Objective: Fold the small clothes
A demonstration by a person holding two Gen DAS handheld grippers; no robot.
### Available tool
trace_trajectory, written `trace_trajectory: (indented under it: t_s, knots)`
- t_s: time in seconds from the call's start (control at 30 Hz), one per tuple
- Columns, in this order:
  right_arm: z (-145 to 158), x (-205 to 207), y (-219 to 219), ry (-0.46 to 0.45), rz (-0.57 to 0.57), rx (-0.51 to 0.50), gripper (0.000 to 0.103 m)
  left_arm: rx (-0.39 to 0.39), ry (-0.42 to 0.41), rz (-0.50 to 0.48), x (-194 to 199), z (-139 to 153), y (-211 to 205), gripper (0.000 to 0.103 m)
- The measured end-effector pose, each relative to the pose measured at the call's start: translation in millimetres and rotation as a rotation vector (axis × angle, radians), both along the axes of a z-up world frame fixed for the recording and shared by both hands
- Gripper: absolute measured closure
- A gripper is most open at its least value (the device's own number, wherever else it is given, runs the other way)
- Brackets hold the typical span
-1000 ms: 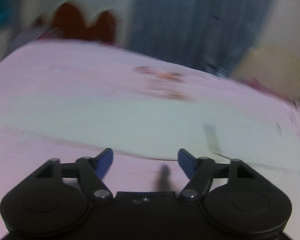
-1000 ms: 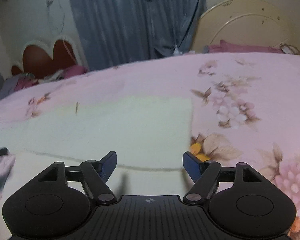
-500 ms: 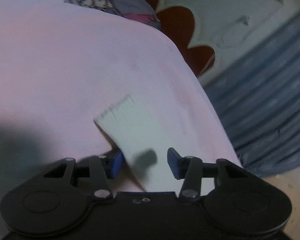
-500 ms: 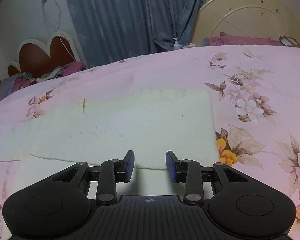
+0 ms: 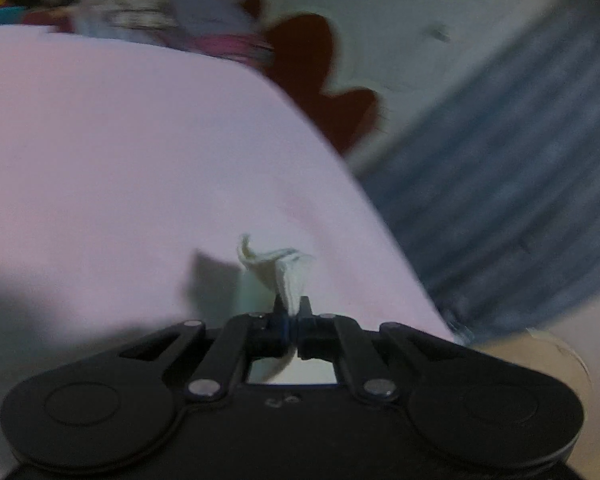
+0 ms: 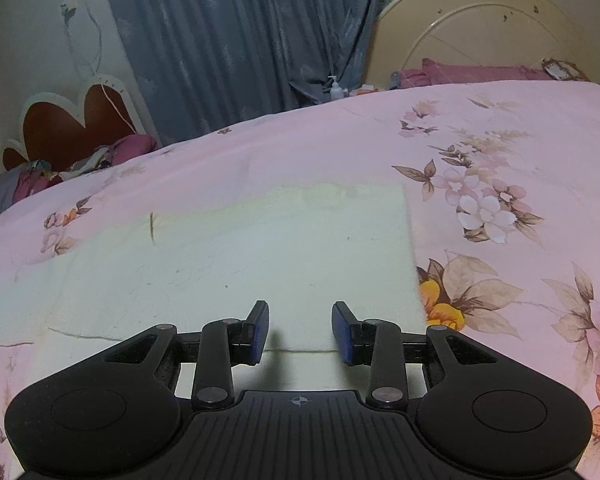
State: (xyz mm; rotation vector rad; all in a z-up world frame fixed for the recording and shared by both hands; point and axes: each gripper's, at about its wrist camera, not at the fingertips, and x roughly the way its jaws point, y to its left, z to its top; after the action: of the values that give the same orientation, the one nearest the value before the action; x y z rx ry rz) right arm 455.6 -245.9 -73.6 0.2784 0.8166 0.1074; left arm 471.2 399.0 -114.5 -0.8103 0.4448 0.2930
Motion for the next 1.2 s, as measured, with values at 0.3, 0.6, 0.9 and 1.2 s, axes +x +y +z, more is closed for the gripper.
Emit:
trace_trajectory:
  t_s: [0.3,0.6,0.9,1.2]
  knots:
    - [6,-9,-20,-0.021,-0.026,0.035,0.067,0.143,-0.02,-0.407,53,23,-189,0.099]
    - [13,-29,-56,-0.042,-0.073,0.076,0.067,0.38,0.017,-0.685,60,12,-347,0.099]
    - [26,-51,-84,-0.068,-0.079,0.079,0.067,0.456,0.064,-0.812,54,-8,-420,0.099]
    - [30,-47,-101,-0.043,-0.076,0.144,0.067,0.529,0.048,-0.977,37,-18,-467,0.024]
